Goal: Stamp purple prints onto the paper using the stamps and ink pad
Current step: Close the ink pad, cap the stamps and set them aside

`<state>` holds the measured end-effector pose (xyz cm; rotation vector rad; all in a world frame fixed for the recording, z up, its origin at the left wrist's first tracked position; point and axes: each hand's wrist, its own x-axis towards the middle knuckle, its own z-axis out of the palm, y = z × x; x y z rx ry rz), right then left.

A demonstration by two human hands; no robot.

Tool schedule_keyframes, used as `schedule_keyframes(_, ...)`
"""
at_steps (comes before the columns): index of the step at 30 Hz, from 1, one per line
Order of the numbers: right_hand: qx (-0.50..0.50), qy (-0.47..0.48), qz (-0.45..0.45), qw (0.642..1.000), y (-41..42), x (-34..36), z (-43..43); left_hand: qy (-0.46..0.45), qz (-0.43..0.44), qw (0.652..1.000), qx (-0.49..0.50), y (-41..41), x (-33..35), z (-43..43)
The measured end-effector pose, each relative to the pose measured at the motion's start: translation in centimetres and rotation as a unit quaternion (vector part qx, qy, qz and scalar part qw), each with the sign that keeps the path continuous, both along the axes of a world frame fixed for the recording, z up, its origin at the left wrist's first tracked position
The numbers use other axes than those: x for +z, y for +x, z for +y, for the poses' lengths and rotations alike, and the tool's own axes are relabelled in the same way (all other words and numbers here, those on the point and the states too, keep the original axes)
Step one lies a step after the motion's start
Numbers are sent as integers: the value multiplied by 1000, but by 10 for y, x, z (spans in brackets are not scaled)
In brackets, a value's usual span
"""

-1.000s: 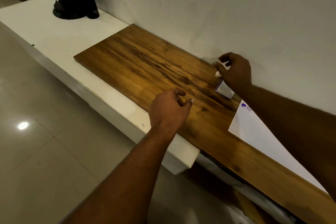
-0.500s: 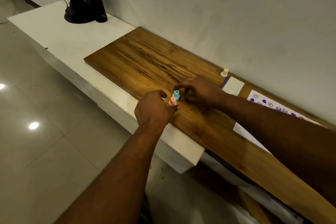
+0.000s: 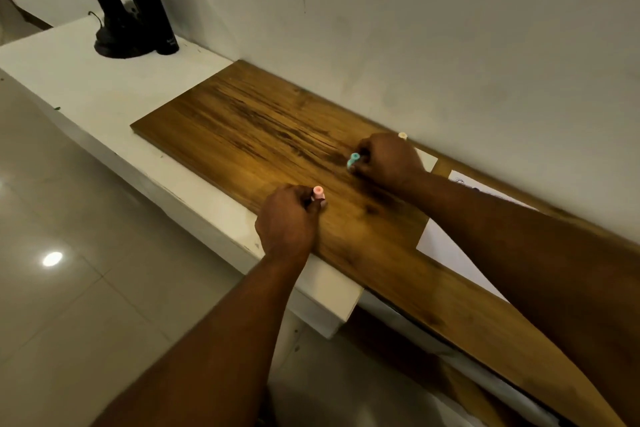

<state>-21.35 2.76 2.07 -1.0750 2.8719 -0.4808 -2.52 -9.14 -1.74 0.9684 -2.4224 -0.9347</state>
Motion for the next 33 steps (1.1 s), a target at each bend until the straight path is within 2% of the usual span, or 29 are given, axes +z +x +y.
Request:
schedule_keyframes(3, -95, 27, 23, 995, -27, 2, 35, -10, 10, 999, -45, -29, -5, 12)
schedule_keyframes(6, -132, 45, 34, 990, -44, -1, 51, 2, 10, 997, -73, -63, -3, 27)
schedule_keyframes(17, -135, 18, 58, 989, -54, -13, 54, -46, -28, 994, -92, -119, -3, 49)
schedule_keyframes(33, -172, -42, 38, 983, -53, -23, 50, -63, -39, 991, -109, -125, -2, 47)
